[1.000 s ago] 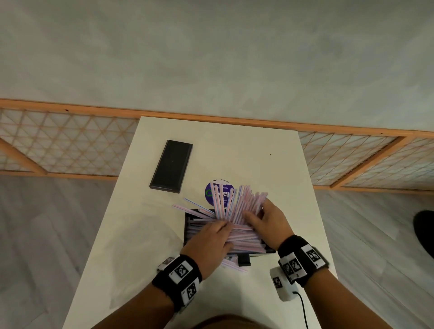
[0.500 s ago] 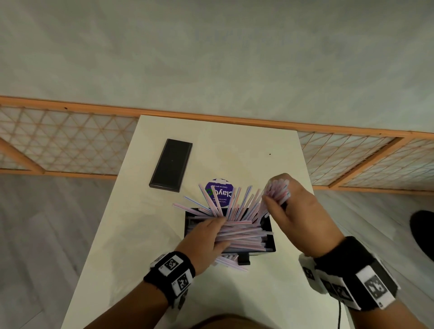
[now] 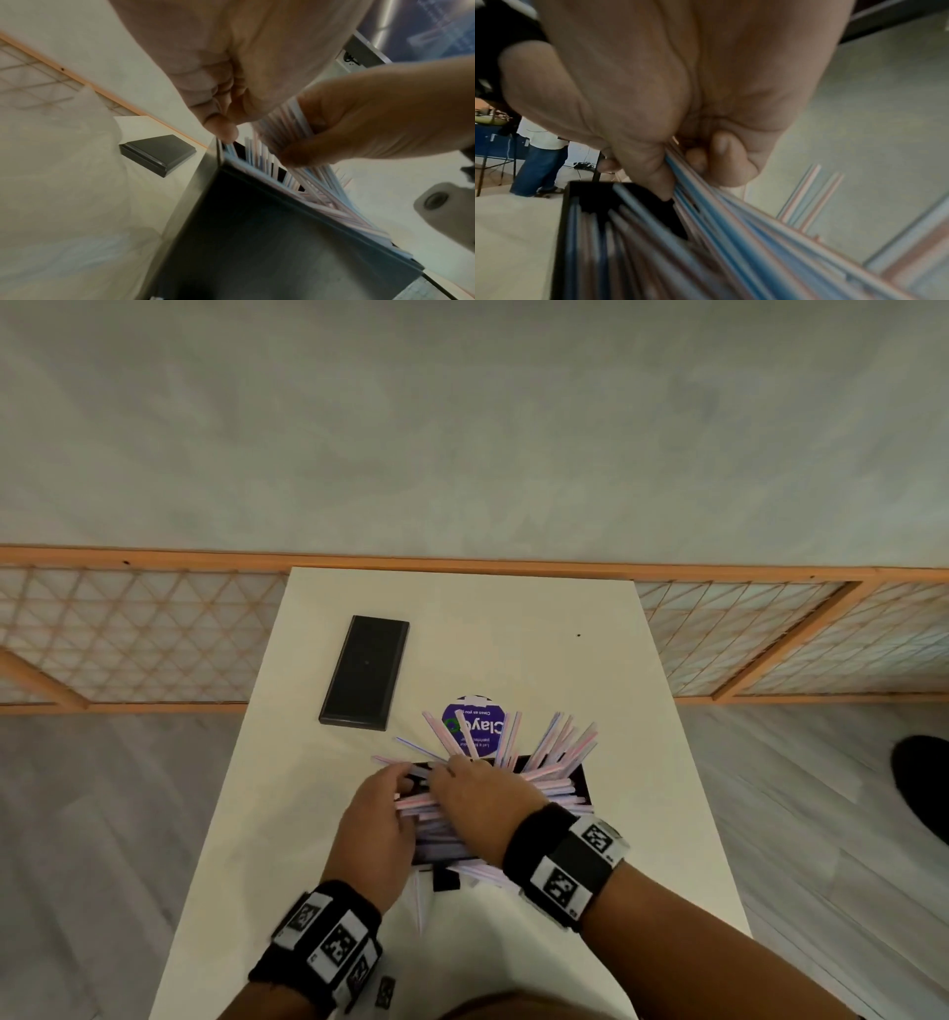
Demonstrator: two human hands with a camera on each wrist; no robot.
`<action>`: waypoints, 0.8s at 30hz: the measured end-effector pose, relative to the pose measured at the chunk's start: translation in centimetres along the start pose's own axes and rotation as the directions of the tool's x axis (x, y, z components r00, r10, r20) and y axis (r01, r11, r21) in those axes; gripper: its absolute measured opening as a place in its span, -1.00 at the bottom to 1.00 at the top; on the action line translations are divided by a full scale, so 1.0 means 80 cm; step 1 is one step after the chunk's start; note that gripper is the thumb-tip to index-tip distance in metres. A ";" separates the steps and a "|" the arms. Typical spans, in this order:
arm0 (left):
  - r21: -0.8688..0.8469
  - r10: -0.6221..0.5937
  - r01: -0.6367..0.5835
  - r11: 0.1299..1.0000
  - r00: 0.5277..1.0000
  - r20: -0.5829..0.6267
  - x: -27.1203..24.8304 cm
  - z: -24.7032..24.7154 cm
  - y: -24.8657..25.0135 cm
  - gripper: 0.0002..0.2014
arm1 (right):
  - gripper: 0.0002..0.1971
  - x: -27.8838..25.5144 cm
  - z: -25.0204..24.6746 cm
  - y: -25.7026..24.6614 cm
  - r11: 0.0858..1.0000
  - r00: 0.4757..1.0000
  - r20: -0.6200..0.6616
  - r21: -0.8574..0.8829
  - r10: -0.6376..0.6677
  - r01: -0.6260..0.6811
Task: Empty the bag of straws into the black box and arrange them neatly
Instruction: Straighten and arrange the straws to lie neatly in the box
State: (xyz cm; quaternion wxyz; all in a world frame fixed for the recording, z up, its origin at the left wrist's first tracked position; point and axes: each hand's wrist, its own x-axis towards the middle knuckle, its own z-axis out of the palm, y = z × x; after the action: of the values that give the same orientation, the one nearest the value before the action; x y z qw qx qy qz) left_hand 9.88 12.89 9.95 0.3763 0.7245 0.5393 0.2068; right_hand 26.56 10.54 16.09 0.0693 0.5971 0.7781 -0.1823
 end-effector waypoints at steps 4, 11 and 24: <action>-0.001 -0.015 0.015 1.000 1.000 -0.020 -0.008 -0.003 -0.004 -0.52 | -0.64 0.008 0.018 0.011 0.999 1.000 0.002 0.042 0.015 -0.015; 0.020 0.069 -0.068 0.997 0.997 -0.030 -0.018 -0.002 -0.007 -0.72 | -0.44 -0.027 0.032 0.041 0.982 0.989 -0.145 0.187 0.009 0.019; 0.252 0.332 -0.367 0.895 0.928 0.172 0.000 -0.007 0.020 -0.52 | -0.47 -0.083 0.071 0.067 0.994 0.945 -0.310 0.026 0.108 -0.105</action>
State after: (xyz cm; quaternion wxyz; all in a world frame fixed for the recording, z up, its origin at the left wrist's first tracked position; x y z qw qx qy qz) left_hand 10.48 12.89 11.53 0.2596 0.8668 0.3994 0.1473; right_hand 32.87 3.65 11.96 -0.0470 0.6598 0.7450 -0.0858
